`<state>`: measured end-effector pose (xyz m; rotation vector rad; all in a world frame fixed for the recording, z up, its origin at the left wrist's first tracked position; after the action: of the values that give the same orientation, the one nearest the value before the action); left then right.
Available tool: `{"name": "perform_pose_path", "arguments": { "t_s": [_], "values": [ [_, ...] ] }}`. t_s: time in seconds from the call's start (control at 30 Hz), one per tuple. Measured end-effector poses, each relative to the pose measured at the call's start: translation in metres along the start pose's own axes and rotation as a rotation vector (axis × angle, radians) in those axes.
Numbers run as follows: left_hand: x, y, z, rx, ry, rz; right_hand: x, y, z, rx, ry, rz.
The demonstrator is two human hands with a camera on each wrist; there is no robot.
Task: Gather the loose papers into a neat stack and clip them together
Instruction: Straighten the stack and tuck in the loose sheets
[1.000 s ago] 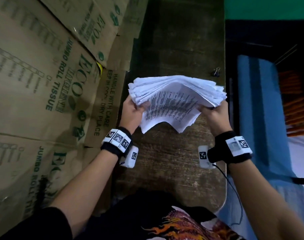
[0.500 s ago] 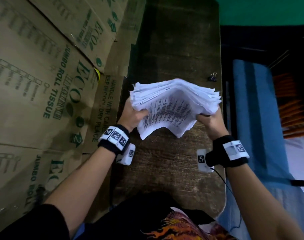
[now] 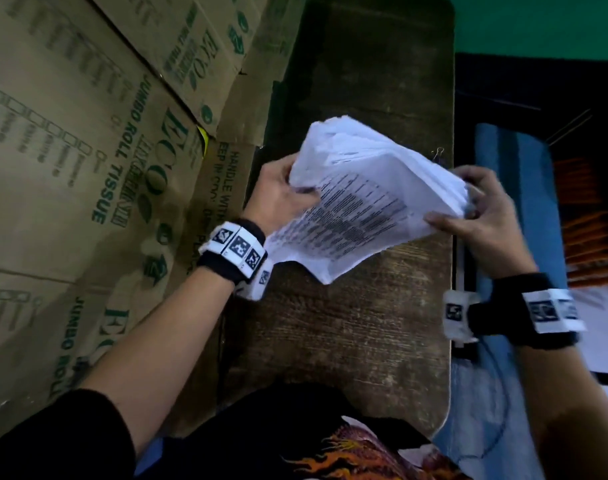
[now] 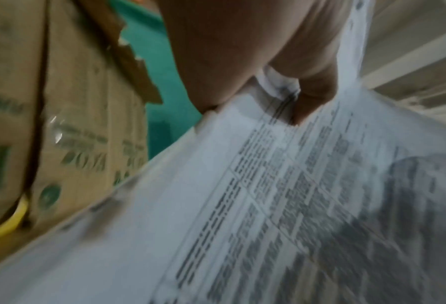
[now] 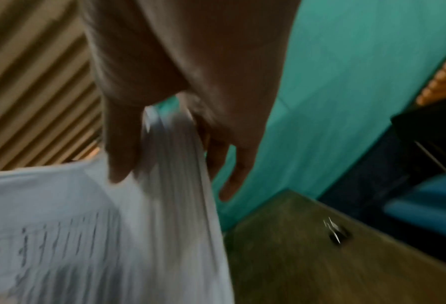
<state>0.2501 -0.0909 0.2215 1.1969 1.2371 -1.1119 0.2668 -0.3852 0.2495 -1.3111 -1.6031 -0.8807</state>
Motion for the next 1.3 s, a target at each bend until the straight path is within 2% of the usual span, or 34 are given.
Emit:
{"name": "perform_pose_path", "arguments": {
  "t_s": [0.1,0.17,0.27,0.37,0.5,0.57,0.67,0.73,0.8,0.87,0.93,1.0,1.03,1.1,1.17,1.23,1.3],
  "values": [
    [-0.023,0.013,-0.001,0.233,0.079,0.060,0.033,0.012,-0.014,0.267,-0.300,0.016],
    [-0.032,0.020,0.006,0.370,0.191,0.096,0.045,0.023,-0.003,0.366,-0.476,-0.003],
    [-0.033,0.026,0.016,0.450,0.315,0.068,0.045,0.030,0.025,0.295,-0.486,-0.075],
    [-0.029,0.028,0.011,0.466,0.376,0.041,0.028,0.031,0.036,0.192,-0.322,-0.134],
    [-0.002,0.026,-0.019,0.554,0.624,-0.198,0.009,0.032,0.026,0.148,-0.236,-0.238],
    [0.017,0.022,-0.035,0.519,0.664,-0.250,0.003,0.033,0.015,0.144,-0.195,-0.233],
    [0.038,0.018,-0.053,0.427,0.586,-0.318,-0.008,0.032,0.002,0.125,-0.169,-0.178],
    [0.051,0.018,-0.070,0.357,0.456,-0.350,-0.014,0.029,-0.003,0.085,-0.136,-0.118],
    [0.064,0.012,-0.080,0.205,0.311,-0.340,-0.026,0.028,-0.009,0.044,-0.085,-0.051],
    [0.077,-0.003,-0.076,0.081,0.020,-0.391,-0.039,0.024,-0.013,0.014,0.006,-0.004],
    [0.092,-0.016,-0.058,0.108,-0.172,-0.485,-0.048,0.020,-0.010,-0.040,0.078,0.044],
    [0.100,-0.020,-0.039,0.108,-0.160,-0.549,-0.056,0.019,-0.004,-0.139,0.136,0.101],
    [0.105,-0.019,-0.034,0.036,-0.142,-0.528,-0.060,0.019,-0.002,-0.185,0.154,0.123],
    [0.102,-0.014,-0.023,-0.202,-0.100,-0.451,-0.061,0.015,0.007,-0.243,0.176,0.143],
    [0.087,-0.014,-0.012,-0.376,-0.091,-0.323,-0.050,0.008,0.019,-0.287,0.149,0.091],
    [0.086,-0.019,-0.002,-0.419,-0.184,-0.268,-0.044,-0.003,0.030,-0.322,0.165,0.027],
    [0.099,-0.029,-0.005,-0.428,-0.024,-0.395,-0.054,-0.014,0.039,-0.382,0.258,0.044]
  ]
}}
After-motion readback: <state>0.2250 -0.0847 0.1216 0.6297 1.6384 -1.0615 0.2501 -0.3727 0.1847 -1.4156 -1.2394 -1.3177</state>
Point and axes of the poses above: each hand's wrist, its own y-axis towards the middle knuckle, its own z-axis out of the palm, x = y × z, the point moved 1 cm from there along y, towards the middle knuckle, and after that the axes turned 7 degrees about -y, right-handed, at the moved point
